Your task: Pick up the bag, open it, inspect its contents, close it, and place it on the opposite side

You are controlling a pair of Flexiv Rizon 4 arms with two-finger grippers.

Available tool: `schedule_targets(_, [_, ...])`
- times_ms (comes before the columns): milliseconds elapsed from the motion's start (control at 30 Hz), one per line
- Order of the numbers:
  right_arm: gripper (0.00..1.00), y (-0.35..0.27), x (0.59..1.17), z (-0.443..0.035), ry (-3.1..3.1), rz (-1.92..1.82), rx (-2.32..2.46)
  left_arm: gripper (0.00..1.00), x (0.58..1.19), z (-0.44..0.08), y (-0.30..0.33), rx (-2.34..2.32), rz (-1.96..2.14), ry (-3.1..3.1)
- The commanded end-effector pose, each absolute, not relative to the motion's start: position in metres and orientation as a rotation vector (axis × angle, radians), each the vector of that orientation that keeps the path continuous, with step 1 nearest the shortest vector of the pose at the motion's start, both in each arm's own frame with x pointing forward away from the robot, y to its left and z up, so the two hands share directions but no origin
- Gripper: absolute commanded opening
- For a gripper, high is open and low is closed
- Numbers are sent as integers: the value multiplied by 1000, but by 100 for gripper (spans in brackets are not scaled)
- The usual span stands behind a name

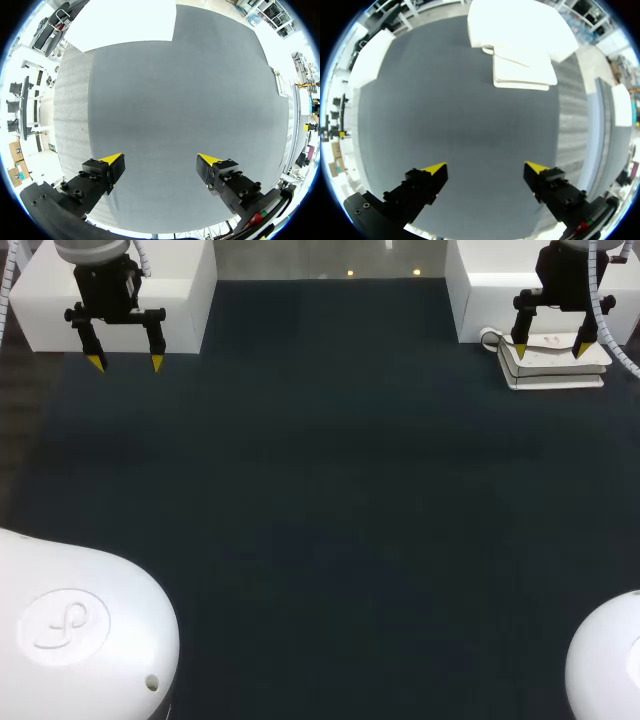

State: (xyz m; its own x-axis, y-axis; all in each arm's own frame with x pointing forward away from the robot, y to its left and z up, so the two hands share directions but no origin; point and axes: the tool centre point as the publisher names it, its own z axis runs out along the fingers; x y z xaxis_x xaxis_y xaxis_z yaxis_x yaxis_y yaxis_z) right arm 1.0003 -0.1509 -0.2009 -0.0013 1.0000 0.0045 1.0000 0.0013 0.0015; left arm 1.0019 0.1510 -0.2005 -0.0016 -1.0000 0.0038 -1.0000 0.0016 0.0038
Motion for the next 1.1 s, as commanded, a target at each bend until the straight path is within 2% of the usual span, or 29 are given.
schedule_targets(33, [100, -150, 1000, -200, -2221, -2, -2219, 100, 1001, -200, 150, 2218, -2, -2220])
schedule_targets(400, [100, -150, 1000, -200, -2221, -2, -2219, 100, 1001, -200, 150, 2218, -2, -2220])
schedule_targets(567, [100, -156, 1007, -202, -2239, -6, -2199, 100, 1002, -197, 148, 2050, 103, -2398])
schedule_targets(867, [100, -200, 1027, -213, -2169, -161, -2158, 100, 999, -201, 146, 1373, 593, -2710])
schedule_targets(1100, [100, -234, 1043, -228, -2107, -229, -2132, 100, 1000, -214, 133, 921, 820, -2822])
